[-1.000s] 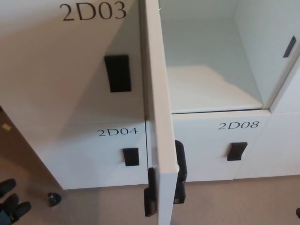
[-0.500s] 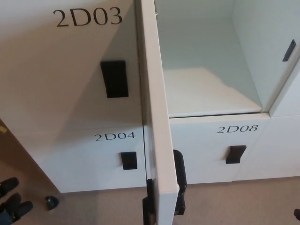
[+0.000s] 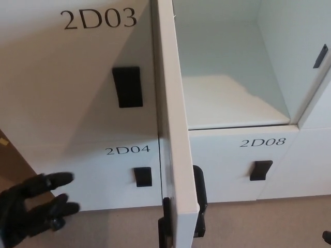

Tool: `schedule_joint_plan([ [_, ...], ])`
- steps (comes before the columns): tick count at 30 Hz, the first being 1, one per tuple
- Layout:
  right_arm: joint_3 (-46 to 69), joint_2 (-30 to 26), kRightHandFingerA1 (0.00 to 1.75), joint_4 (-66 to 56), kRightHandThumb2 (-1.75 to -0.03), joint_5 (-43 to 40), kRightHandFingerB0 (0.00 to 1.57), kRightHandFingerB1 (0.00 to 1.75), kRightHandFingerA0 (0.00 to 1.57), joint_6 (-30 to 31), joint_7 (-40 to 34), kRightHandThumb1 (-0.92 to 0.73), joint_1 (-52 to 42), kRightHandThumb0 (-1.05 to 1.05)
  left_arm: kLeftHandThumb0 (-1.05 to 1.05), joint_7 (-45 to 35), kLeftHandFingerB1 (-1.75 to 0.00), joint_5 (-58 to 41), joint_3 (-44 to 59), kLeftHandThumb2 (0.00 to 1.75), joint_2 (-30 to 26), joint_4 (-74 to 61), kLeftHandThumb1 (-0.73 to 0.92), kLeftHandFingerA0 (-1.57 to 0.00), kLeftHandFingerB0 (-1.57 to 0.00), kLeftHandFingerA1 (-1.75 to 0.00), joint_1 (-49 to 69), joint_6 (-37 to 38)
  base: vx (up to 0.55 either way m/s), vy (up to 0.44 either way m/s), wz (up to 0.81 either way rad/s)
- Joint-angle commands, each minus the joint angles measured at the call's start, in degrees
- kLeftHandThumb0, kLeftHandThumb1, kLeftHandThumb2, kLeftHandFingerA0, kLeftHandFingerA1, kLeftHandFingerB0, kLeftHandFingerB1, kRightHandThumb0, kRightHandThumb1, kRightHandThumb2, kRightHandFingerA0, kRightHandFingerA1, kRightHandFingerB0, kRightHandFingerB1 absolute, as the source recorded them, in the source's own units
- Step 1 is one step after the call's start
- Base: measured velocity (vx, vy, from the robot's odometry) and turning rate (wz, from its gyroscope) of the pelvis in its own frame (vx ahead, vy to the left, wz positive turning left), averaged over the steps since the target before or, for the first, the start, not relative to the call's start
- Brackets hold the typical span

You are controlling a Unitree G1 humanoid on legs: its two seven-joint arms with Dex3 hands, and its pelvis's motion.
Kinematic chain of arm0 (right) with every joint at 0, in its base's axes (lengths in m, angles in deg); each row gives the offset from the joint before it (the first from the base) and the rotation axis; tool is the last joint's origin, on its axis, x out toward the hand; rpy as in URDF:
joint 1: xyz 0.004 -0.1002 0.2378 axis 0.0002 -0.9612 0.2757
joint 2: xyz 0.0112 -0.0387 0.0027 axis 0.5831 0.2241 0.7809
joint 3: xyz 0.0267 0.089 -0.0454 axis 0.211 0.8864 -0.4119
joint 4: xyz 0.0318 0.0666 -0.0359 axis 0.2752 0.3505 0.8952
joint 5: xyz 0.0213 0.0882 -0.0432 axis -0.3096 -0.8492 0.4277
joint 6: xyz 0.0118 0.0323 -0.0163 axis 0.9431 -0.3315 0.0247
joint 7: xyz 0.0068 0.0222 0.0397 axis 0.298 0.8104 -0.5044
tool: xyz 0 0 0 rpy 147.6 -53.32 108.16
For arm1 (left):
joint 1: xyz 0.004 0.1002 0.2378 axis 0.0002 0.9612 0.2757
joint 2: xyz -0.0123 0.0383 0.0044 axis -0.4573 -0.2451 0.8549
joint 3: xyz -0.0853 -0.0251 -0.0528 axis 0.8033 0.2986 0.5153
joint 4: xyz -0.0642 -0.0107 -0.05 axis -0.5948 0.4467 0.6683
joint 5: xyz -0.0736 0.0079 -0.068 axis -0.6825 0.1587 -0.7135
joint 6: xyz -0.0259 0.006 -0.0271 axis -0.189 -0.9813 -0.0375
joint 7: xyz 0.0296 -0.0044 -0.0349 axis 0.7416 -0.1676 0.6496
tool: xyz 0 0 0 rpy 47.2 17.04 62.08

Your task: The robot walks towards an open cabinet and lifts its left hand to push the door towards the right to close it.

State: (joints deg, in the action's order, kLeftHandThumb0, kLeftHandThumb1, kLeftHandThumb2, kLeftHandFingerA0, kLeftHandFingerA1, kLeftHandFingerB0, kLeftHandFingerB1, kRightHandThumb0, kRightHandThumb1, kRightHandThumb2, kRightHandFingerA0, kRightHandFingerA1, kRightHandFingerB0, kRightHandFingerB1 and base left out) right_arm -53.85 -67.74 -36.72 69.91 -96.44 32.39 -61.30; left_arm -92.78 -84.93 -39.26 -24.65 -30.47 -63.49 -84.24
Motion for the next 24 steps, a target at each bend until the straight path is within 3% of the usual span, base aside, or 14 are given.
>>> schedule_joint_plan([
  [1,-0.22,-1.17,0.5,0.25,-0.59,0.88,0.5,0.41,0.71,-0.69,-0.65,-0.66,0.24,-0.26,-0.53,-10.4,-0.41,8.85,-17.9,0.59,-4.92,-28.58,0.58,-0.83,-0.7,-0.45,0.44,-3.03,0.0,0.0,0.0],
  [2,-0.3,-1.25,0.58,0.15,-0.74,1.01,0.48,0.49,0.68,-0.5,-0.84,-0.58,0.39,-0.34,-0.53,-10.74,-0.42,9.1,-19.53,0.59,-4.59,-29.62,0.59,-0.82,-0.69,-0.45,-0.47,-3.83,0.0,0.0,0.0],
  [7,-0.49,-1.46,0.59,0.17,-0.73,1.29,0.47,0.49,0.69,-0.25,-1.3,-0.57,0.87,-0.34,-0.54,-11.28,-0.41,10.04,-23.4,0.59,-4.13,-31.27,0.59,-0.82,-0.7,-0.44,-2.85,-4.95,0.0,0.0,0.0],
  [9,-0.52,-1.45,0.59,0.04,-0.73,1.2,0.46,0.49,0.68,-0.09,-1.24,-0.57,0.96,-0.34,-0.6,-11.13,-0.44,10.77,-25.38,0.64,-4.12,-32.05,0.51,-0.8,-0.67,-0.48,-4.11,-6.15,0.0,0.0,0.0],
  [10,-0.67,-1.5,0.5,-0.02,-0.59,1.38,0.5,0.4,0.71,-0.3,-1.22,-0.66,0.91,-0.26,-0.56,-11.0,-0.41,11.21,-26.64,0.59,-3.9,-32.23,0.58,-0.82,-0.7,-0.44,-5.02,-6.89,0.0,0.0,0.0],
  [13,-0.85,-1.66,0.49,0.11,-0.59,1.67,0.5,0.4,0.71,-0.57,-1.33,-0.65,1.04,-0.27,-0.57,-10.85,-0.41,11.85,-28.8,0.59,-3.67,-32.14,0.6,-0.83,-0.71,-0.44,-6.63,-7.69,0.0,0.0,0.0],
  [15,-0.9,-1.79,0.49,0.33,-0.59,1.74,0.5,0.4,0.71,-0.61,-1.5,-0.65,1.26,-0.27,-0.57,-10.57,-0.41,11.96,-30.41,0.59,-3.95,-32.21,0.6,-0.83,-0.71,-0.44,-7.68,-8.31,0.0,0.0,0.0],
  [16,-0.82,-1.8,0.58,0.58,-0.73,1.58,0.47,0.49,0.69,-0.64,-1.39,-0.55,1.4,-0.35,-0.57,-10.7,-0.41,12.36,-31.28,0.59,-4.25,-32.34,0.61,-0.82,-0.7,-0.44,-8.34,-8.73,0.0,0.0,0.0],
  [23,-1.1,-1.96,0.58,0.55,-0.74,2.09,0.47,0.49,0.68,-0.86,-1.33,-0.56,1.49,-0.37,-0.56,-12.11,-0.41,15.02,-36.44,0.6,-4.82,-32.4,0.62,-0.81,-0.7,-0.44,-14.29,-11.65,0.0,0.0,0.0],
  [24,-1.27,-1.99,0.49,0.21,-0.59,2.31,0.5,0.4,0.72,-0.72,-1.5,-0.67,1.47,-0.26,-0.57,-12.36,-0.41,15.75,-37.53,0.6,-4.05,-31.85,0.63,-0.81,-0.69,-0.46,-16.28,-12.08,0.0,0.0,0.0],
])
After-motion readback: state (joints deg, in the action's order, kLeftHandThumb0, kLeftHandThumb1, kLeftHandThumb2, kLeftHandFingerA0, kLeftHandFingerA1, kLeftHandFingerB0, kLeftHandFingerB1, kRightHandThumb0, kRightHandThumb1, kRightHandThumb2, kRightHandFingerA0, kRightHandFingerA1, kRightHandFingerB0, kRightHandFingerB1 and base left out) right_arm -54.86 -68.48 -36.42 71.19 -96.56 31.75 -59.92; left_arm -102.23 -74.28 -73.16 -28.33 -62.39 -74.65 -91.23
